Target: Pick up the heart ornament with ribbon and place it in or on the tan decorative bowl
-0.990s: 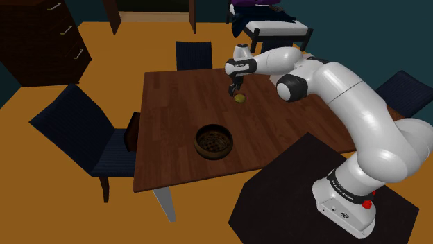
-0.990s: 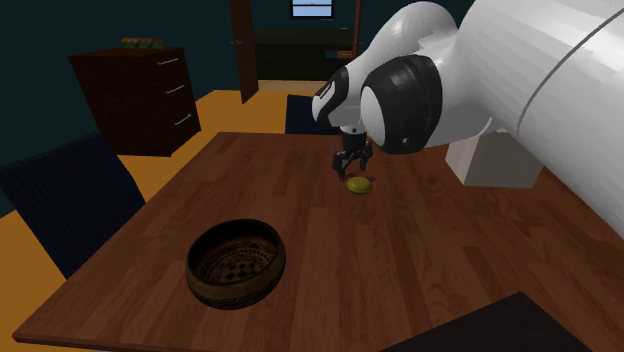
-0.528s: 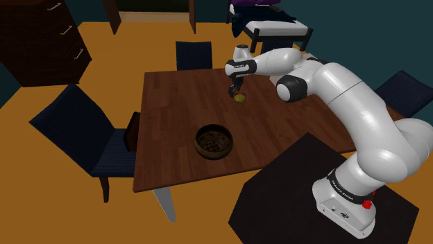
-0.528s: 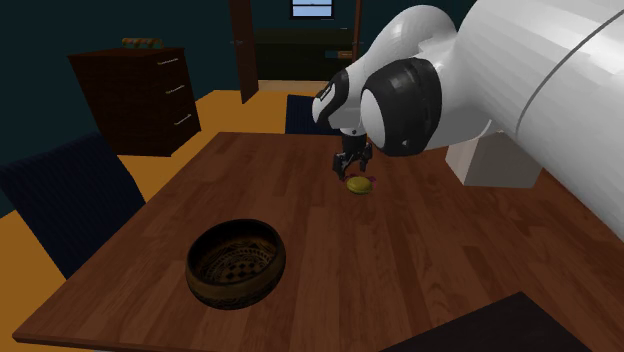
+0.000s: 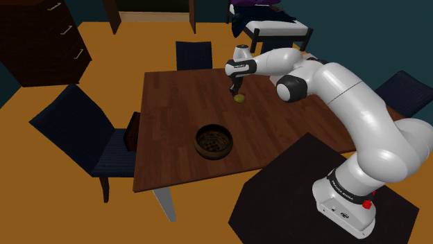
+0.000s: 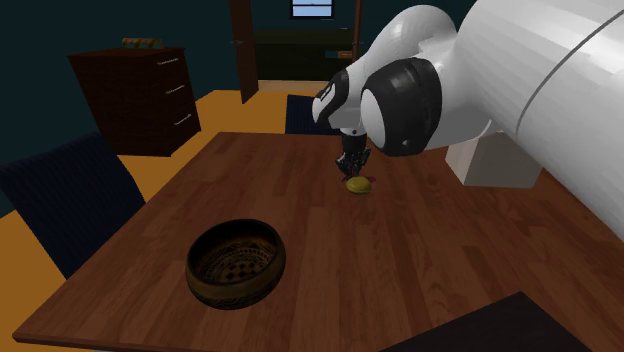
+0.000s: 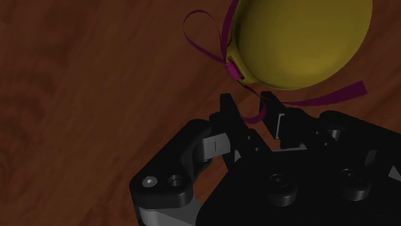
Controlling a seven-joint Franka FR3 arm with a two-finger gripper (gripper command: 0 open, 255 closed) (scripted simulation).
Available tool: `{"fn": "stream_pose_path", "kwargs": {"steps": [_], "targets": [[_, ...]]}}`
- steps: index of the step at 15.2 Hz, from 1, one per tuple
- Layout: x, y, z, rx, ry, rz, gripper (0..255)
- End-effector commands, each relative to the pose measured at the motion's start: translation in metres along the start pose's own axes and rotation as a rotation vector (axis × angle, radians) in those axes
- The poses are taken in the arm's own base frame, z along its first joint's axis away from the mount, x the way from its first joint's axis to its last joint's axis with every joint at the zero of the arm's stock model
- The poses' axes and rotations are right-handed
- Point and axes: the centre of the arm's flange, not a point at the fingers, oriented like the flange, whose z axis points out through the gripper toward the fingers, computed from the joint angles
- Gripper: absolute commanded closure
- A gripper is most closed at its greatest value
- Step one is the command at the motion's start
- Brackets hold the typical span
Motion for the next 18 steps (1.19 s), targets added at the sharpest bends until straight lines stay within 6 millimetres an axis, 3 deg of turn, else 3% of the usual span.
{"fn": "stream_pose_path", "kwargs": {"steps": [1, 18], "targets": [[0.000, 0.000, 0.000, 0.001, 0.000, 0.000, 255], [0.001, 0.005, -0.084, 0.001, 0.000, 0.000, 255]]}}
